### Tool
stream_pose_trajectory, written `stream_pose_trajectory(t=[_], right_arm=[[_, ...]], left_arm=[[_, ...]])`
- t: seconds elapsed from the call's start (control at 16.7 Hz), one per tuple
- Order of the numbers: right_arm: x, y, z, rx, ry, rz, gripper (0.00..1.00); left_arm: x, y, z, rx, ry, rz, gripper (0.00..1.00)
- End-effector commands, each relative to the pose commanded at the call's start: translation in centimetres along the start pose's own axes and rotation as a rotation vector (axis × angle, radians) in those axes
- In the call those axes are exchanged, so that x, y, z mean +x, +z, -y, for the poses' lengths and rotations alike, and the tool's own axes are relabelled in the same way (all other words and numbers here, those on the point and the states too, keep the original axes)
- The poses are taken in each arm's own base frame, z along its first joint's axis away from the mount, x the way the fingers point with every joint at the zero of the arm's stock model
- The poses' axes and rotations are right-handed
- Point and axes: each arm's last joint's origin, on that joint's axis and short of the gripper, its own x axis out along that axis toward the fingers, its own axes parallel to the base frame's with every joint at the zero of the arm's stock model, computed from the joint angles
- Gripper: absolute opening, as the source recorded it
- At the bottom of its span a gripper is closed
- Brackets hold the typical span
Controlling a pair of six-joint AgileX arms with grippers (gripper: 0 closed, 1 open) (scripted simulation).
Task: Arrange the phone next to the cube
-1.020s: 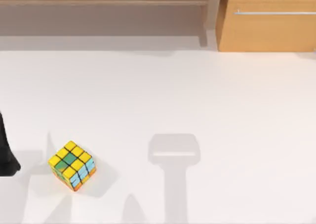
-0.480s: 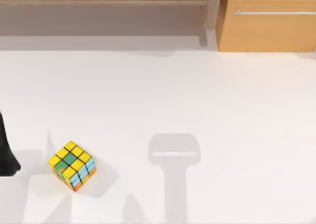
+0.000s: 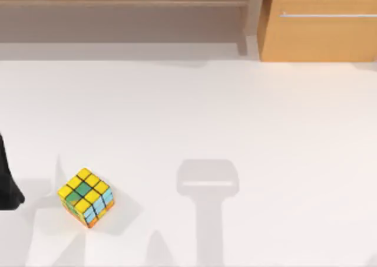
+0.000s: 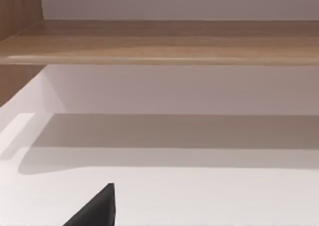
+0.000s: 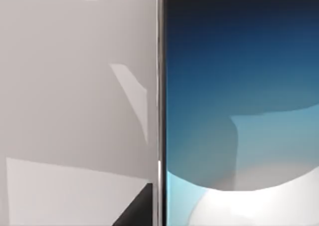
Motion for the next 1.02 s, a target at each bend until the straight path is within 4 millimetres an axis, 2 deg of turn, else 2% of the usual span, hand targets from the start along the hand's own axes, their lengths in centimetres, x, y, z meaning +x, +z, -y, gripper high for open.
stream_pose_trajectory(t=[0.18, 0.42, 0.6, 0.84, 1.02], right_arm=[[-0.9, 0.0, 0.0, 0.000, -0.001, 0.004, 0.00], [-0.7, 0.0, 0.0, 0.001, 0.001, -0.001, 0.00], [-2.6, 1.0, -0.7, -0.005, -0.020, 0.063, 0.00], [-5.3, 3.3, -3.8, -0.027, -0.030, 0.145, 0.00], [-6.9, 5.1, -7.8, -0.053, -0.016, 0.180, 0.00]], left_arm=[[0.0, 0.0, 0.0, 0.000, 0.000, 0.000, 1.00], [0.0, 0.0, 0.0, 0.000, 0.000, 0.000, 1.00], [0.0, 0.0, 0.0, 0.000, 0.000, 0.000, 1.00], [0.0, 0.0, 0.0, 0.000, 0.000, 0.000, 1.00], [0.0, 0.0, 0.0, 0.000, 0.000, 0.000, 1.00]])
